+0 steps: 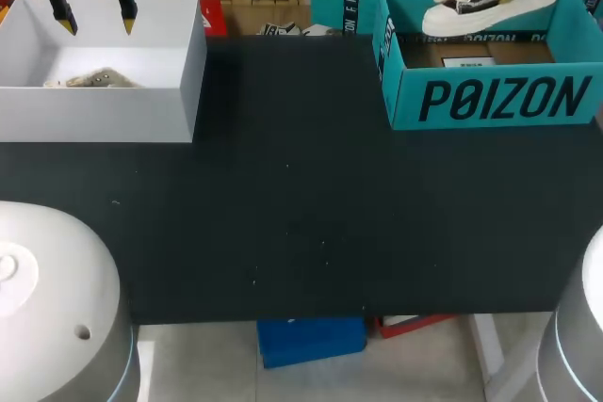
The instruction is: Take the shoe out of the shoebox, open the shoe tongue, remove and reinsert the insole, then place the shoe into the shoebox
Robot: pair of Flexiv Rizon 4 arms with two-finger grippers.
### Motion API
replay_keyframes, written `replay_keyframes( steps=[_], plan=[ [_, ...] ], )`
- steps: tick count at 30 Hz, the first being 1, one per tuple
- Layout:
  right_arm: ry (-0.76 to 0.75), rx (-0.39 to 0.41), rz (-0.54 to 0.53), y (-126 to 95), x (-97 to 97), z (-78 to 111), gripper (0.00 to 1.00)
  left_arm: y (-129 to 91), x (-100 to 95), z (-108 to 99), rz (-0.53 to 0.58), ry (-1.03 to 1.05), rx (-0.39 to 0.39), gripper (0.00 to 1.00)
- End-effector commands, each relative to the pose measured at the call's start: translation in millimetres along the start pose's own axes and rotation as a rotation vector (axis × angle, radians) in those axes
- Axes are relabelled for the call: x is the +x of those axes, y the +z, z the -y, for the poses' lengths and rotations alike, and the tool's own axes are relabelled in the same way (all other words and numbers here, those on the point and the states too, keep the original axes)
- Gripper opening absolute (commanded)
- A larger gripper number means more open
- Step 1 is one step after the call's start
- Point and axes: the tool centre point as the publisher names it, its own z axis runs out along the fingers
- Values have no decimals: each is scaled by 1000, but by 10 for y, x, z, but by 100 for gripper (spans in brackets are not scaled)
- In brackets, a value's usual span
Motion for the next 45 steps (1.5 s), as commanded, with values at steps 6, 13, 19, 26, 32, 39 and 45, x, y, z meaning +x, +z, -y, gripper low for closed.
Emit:
replay_keyframes(
  steps=[6, 13, 19, 26, 32, 39, 45],
  plan=[
    [38, 103, 57, -1116, 35, -113, 0, -3, 1, -1, 1, -1, -1, 100],
    [80, 131, 96, -1498, 183, -547, 0, -3, 1, -1, 1, -1, -1, 100],
    [150, 137, 125, -1742, 461, -1027, 0, -3, 1, -1, 1, -1, -1, 100],
    [244, 130, 177, -2008, 828, -1555, 0, -3, 1, -1, 1, -1, -1, 100],
    [288, 114, 210, -2219, 1163, -1954, 0, -3, 1, -1, 1, -1, -1, 100],
    [282, 60, 223, -2266, 1434, -2396, 0, -3, 1, -1, 1, -1, -1, 100],
    [261, -12, 195, -2165, 1625, -2777, 0, -3, 1, -1, 1, -1, -1, 100]
  ],
)
